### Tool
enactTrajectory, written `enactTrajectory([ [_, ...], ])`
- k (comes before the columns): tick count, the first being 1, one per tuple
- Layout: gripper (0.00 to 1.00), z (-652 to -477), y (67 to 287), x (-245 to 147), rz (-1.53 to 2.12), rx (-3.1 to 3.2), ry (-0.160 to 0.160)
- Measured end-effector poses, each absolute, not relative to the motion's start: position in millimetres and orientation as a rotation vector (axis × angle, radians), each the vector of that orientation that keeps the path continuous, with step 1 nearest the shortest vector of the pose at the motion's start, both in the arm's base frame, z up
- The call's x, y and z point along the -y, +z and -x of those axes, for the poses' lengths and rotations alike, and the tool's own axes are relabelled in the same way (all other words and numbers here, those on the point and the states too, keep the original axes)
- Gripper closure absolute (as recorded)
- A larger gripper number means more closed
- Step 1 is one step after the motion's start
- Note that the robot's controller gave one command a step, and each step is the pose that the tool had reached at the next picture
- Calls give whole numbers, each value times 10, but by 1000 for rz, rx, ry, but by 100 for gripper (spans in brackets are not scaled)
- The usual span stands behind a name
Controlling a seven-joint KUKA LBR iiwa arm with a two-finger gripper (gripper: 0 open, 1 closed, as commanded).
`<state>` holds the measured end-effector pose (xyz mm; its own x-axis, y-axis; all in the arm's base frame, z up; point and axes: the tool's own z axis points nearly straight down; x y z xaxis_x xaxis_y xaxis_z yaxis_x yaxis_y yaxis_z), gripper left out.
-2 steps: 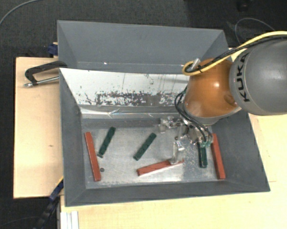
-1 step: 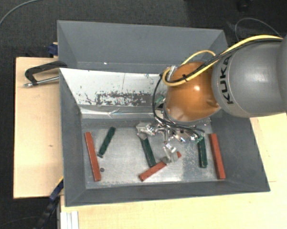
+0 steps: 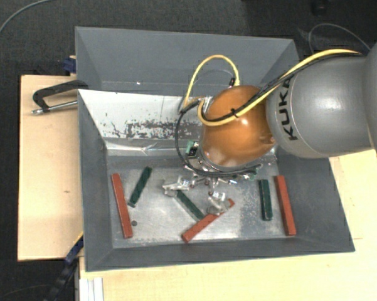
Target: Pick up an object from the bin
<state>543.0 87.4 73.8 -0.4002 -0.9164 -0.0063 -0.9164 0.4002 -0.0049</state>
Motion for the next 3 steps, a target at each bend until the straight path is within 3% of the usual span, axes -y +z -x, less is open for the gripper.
enactTrajectory([
  [1,0,-5925,1078,-1292,1701,-2623,-2],
  [2,0,-5819,1694,-1662,1809,-2551,-1],
  [3,0,-6007,741,-1659,2221,-2222,5],
])
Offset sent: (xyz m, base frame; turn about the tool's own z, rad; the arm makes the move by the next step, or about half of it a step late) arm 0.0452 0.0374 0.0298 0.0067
